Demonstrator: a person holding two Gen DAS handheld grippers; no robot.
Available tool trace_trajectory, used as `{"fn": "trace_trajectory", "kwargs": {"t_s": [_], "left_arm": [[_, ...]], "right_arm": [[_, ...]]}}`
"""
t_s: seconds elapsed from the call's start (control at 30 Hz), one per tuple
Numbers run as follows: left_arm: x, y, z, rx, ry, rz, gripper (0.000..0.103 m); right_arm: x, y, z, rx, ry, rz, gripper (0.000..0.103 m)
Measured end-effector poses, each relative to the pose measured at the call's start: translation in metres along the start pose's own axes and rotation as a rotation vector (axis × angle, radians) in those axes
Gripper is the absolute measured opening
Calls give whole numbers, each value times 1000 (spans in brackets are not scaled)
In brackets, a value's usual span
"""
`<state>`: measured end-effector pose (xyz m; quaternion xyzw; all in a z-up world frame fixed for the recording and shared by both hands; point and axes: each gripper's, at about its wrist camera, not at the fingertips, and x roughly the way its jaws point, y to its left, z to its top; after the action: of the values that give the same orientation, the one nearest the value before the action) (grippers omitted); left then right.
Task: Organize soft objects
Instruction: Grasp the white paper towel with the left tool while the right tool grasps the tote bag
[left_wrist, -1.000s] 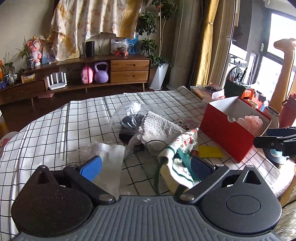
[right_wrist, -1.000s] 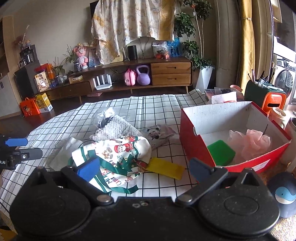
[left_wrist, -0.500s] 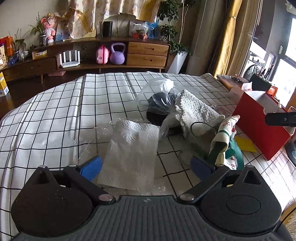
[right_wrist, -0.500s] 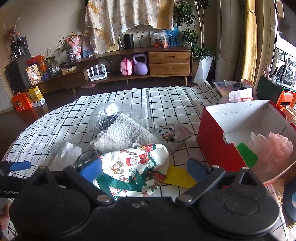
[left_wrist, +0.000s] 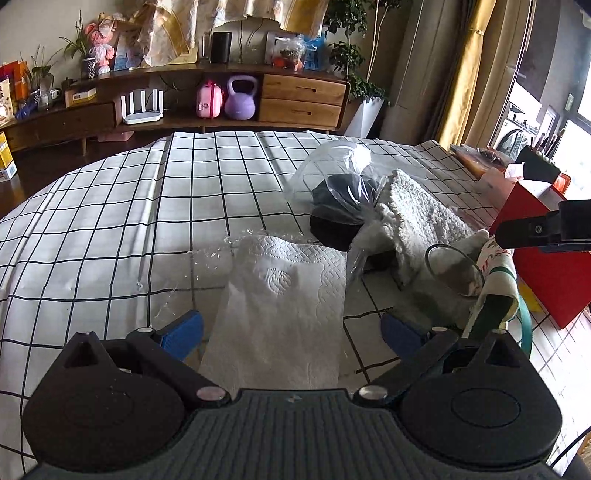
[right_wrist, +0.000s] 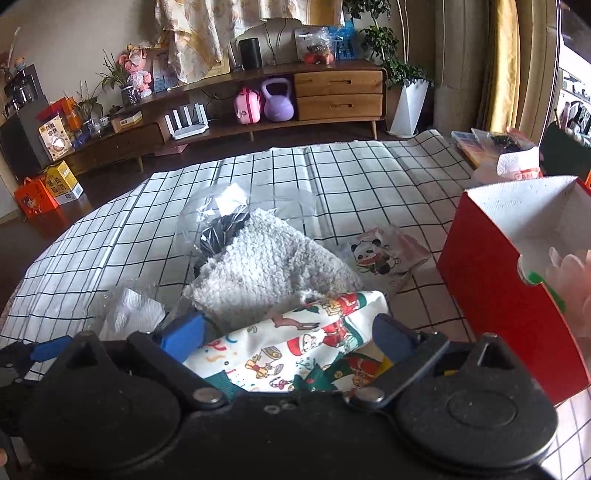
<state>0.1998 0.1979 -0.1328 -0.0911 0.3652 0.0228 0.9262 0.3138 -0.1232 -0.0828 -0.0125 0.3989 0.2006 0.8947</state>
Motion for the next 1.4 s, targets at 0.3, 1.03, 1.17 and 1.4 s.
{"fn": "trace_trajectory", "kwargs": {"t_s": [0.3, 1.03, 1.17, 1.4], "left_arm": [[29, 10, 1, -40, 34, 21, 95], [18, 8, -4, -34, 3, 28, 39], [12, 9, -4, -57, 9, 10, 33], [-4, 7, -4, -75, -10, -10, 18]], "right_arm": [[17, 2, -3, 17, 54, 3, 86], [-28, -10, -36, -54, 31, 107, 20], [-39, -18, -43, -58, 9, 98, 13], [-58, -31, -49, -58, -38, 90, 7]]}}
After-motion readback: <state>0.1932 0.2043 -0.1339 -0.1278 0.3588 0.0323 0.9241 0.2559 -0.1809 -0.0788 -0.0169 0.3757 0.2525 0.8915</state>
